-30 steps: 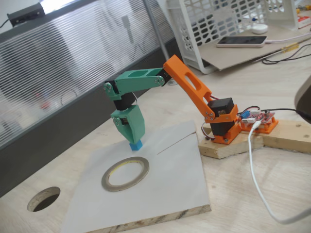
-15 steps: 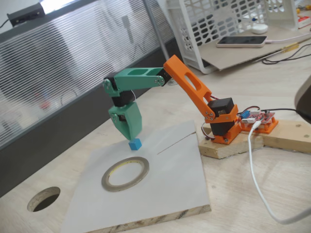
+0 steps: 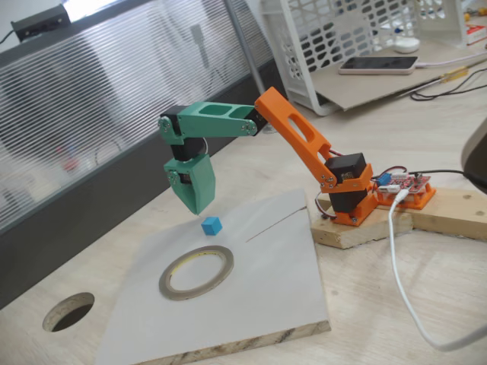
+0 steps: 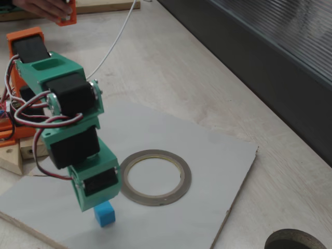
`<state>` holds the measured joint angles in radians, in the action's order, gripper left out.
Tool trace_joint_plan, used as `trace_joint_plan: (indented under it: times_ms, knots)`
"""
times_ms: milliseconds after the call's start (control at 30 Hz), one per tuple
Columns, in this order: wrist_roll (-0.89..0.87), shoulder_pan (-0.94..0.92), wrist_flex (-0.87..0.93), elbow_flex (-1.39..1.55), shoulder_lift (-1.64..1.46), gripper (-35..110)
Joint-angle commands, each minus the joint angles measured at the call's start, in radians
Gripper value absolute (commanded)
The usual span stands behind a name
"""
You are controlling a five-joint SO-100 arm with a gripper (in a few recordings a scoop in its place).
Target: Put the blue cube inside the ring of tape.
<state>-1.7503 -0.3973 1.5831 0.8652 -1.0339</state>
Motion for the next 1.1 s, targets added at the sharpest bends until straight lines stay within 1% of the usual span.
trace_joint_plan:
  times_ms: [0, 1067]
  knots:
    - [-0.005, -0.008, 0.006, -0.02, -0.032, 0]
    - [-0.012, -0.012, 0.006, -0.02, -0.032, 1]
